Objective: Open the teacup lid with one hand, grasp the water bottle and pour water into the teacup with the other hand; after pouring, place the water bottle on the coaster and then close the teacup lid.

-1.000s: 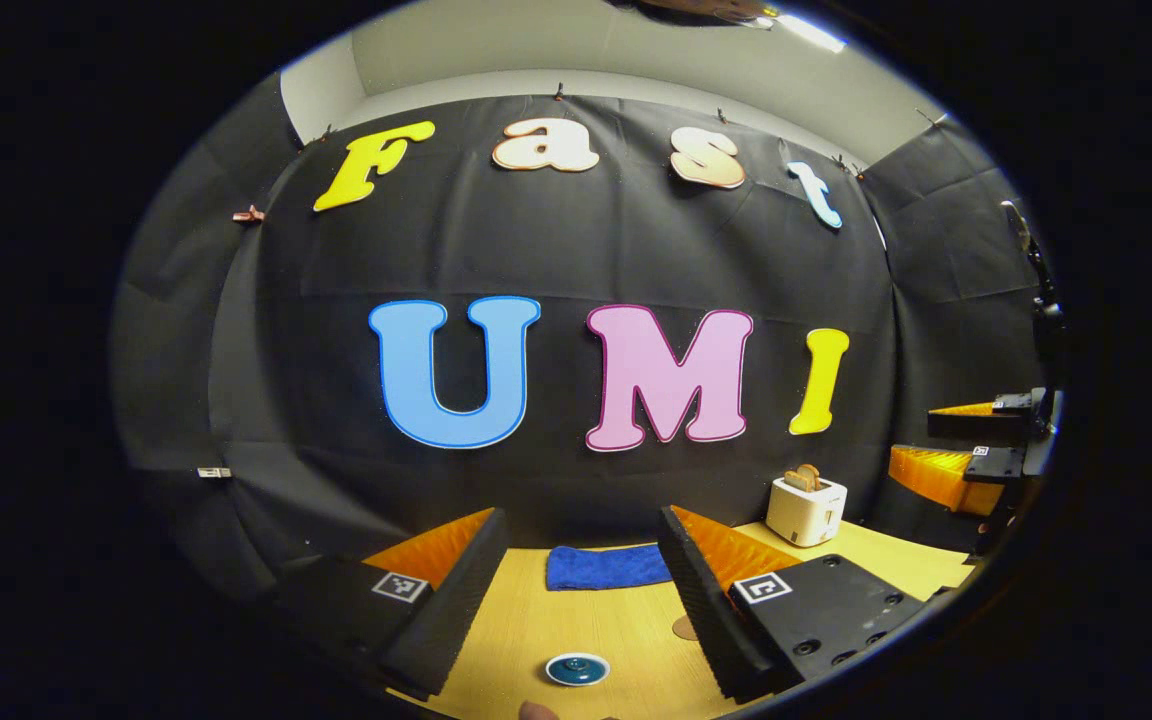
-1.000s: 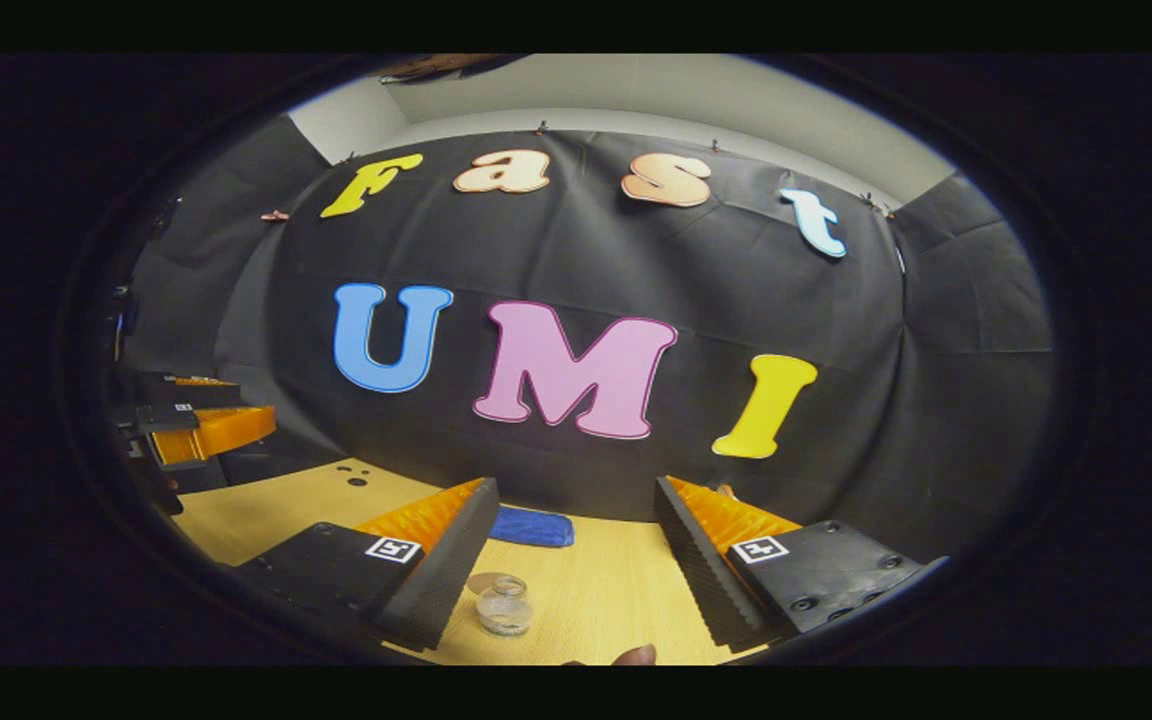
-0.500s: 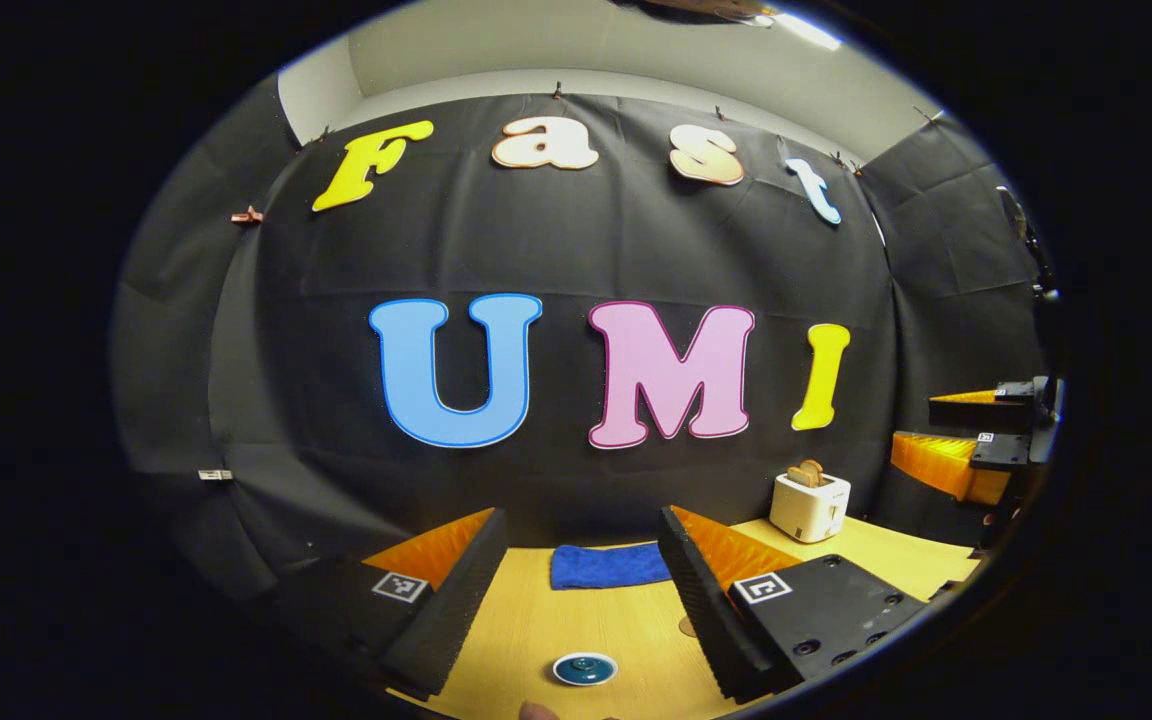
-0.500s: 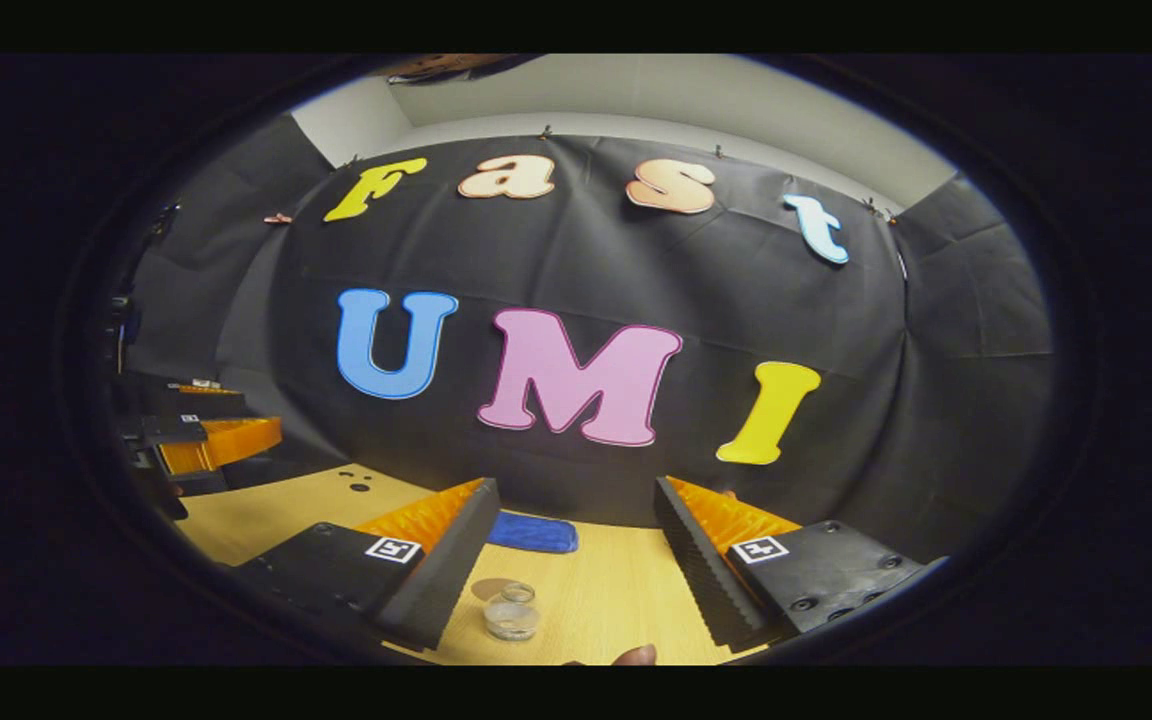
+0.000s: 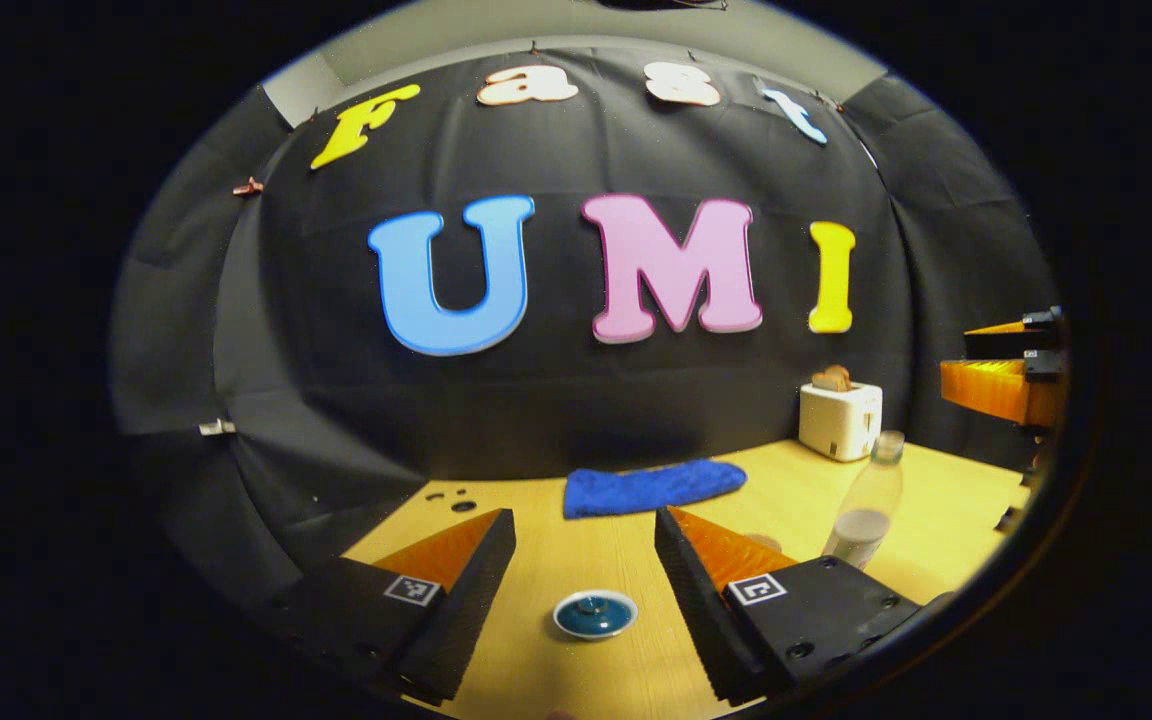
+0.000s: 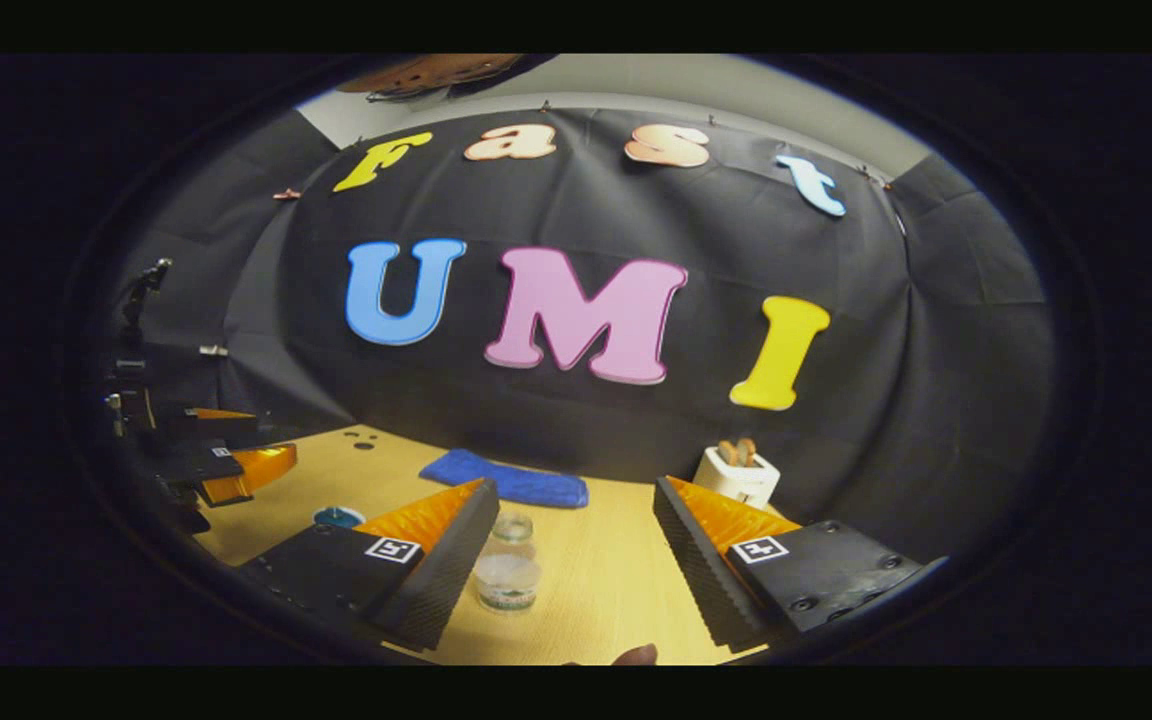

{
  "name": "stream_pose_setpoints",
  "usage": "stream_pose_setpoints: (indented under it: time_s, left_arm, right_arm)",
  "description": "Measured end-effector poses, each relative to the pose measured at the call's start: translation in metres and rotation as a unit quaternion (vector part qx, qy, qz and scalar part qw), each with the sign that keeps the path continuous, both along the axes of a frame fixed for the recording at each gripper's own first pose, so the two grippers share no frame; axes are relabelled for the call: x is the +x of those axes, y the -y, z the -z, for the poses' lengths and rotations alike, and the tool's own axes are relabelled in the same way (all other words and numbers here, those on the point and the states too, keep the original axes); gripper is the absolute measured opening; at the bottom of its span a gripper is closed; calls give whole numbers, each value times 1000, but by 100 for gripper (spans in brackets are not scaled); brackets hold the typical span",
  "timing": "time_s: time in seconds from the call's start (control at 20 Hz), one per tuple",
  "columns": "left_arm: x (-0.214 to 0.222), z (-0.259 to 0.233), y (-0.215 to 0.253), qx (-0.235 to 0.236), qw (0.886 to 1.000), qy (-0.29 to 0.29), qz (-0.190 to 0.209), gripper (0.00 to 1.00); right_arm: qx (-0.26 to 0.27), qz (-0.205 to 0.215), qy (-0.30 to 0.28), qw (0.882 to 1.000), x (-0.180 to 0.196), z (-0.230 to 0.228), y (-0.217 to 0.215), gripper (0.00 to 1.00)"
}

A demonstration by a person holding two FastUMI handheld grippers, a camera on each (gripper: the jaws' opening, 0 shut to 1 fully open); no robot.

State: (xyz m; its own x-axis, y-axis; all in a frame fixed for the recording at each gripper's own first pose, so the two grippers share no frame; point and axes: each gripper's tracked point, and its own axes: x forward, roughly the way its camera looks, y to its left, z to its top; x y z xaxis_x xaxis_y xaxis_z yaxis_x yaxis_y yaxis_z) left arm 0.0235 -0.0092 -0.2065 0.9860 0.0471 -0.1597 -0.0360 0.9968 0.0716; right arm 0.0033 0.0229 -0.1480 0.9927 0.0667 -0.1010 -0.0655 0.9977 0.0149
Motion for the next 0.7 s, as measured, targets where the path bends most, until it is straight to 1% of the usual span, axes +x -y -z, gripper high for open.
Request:
stream_pose_setpoints:
  time_s: [0.05, 0.1, 0.15, 0.2, 0.25, 0.3, 0.35, 0.4, 0.5, 0.6, 0.65, 0.7]
  left_arm:
    - [6, 20, 4, -4, 1000, -7, 1, 87]
    - [10, 41, 6, -7, 1000, -12, 1, 82]
    - [16, 57, 5, -8, 1000, -14, -3, 80]
    - [22, 68, 5, -8, 1000, -14, -10, 83]
    - [26, 76, 4, -8, 1000, -14, -16, 72]
    - [30, 84, 0, -5, 1000, -15, -23, 68]
    - [33, 90, -4, -1, 999, -17, -30, 78]
    - [36, 97, -6, 2, 999, -21, -33, 68]
    - [41, 114, -7, -2, 999, -39, -35, 68]
    - [43, 129, -5, -7, 998, -60, -32, 61]
    - [44, 127, -7, -1, 998, -53, -33, 60]
    - [49, 125, -5, 2, 998, -50, -31, 56]
  right_arm:
    - [3, -3, -7, 1000, -2, 22, -3, 96]
    - [6, -6, -14, 1000, -4, 41, -6, 96]
    - [6, -7, -18, 1000, -7, 59, -8, 96]
    - [3, -5, -23, 1000, -9, 75, -8, 97]
    - [2, -3, -28, 1000, -10, 89, -8, 97]
    - [3, -1, -34, 999, -11, 98, -10, 97]
    - [7, -1, -36, 999, -12, 106, -12, 97]
    - [9, -1, -37, 999, -11, 110, -13, 97]
    - [8, 0, -41, 999, -10, 121, -13, 97]
    - [14, -2, -46, 999, -9, 129, -15, 97]
    - [14, -4, -48, 999, -8, 132, -17, 97]
    - [12, -5, -49, 999, -8, 135, -17, 96]
